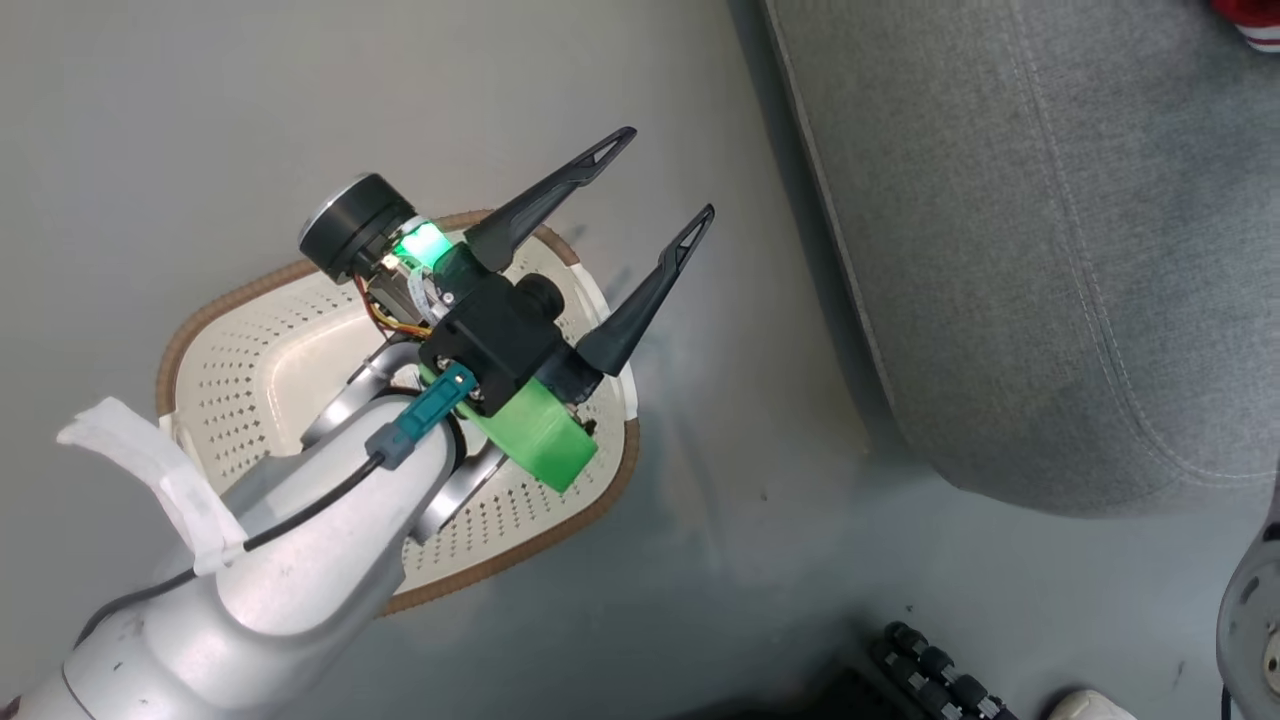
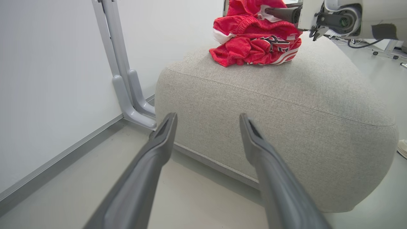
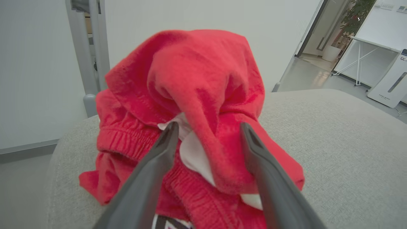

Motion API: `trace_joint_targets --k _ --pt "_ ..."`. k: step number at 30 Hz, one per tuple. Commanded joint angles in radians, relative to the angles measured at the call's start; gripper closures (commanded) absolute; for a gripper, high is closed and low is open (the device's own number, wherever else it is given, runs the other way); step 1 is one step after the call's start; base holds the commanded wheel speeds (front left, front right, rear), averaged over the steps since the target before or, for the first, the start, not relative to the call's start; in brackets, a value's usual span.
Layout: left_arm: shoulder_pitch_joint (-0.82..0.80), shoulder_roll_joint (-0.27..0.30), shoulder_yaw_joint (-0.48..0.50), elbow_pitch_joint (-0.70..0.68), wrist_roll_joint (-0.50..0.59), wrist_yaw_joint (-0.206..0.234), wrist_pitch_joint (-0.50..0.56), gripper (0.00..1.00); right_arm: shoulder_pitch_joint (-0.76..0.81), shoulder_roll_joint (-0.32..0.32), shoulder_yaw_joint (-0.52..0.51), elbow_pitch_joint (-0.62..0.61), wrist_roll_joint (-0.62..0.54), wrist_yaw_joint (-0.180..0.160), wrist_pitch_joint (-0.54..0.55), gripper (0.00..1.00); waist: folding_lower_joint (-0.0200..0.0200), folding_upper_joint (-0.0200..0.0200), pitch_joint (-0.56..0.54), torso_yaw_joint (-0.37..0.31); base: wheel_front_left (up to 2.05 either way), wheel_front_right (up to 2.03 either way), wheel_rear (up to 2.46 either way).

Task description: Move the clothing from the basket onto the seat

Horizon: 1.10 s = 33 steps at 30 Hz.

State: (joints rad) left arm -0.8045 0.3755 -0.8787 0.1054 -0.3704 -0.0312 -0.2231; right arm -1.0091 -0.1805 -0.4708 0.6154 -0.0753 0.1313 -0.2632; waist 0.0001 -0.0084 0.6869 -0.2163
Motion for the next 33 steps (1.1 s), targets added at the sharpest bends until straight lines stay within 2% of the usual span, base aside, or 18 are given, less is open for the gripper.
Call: trace_joint_targets --k 1,11,17,24,33 --pt "0.024 -0.002 0.001 0.007 -0.008 0.007 -0.007 0.00 0.040 0.003 0.012 -0.024 0.013 -0.001 -0.001 0.00 -0.0001 0.0084 -0.049 -0.004 0.00 0.00 0.00" --pt "0.101 -0.045 0.009 0.056 -0.042 0.031 -0.034 0.00 0.290 -0.001 0.127 -0.183 0.078 -0.001 -0.001 0.00 -0.0001 0.0084 -0.226 0.005 0.00 0.00 0.00" --pt "0.161 -0.069 0.041 0.084 -0.066 0.049 -0.043 0.00 0.402 0.003 0.222 -0.263 0.115 -0.001 -0.001 0.00 -0.0001 0.0084 -0.328 0.040 0.00 0.00 0.00" --pt "0.245 -0.085 0.136 0.082 -0.084 0.073 -0.042 0.00 0.497 0.039 0.324 -0.323 0.145 -0.001 -0.001 0.00 -0.0001 0.0084 -0.419 0.105 0.00 0.00 0.00" --pt "0.381 -0.094 0.314 0.089 -0.083 0.090 -0.041 0.00 0.573 0.070 0.412 -0.323 0.180 -0.001 -0.001 0.00 -0.0001 0.0084 -0.514 0.191 0.00 0.00 0.00"
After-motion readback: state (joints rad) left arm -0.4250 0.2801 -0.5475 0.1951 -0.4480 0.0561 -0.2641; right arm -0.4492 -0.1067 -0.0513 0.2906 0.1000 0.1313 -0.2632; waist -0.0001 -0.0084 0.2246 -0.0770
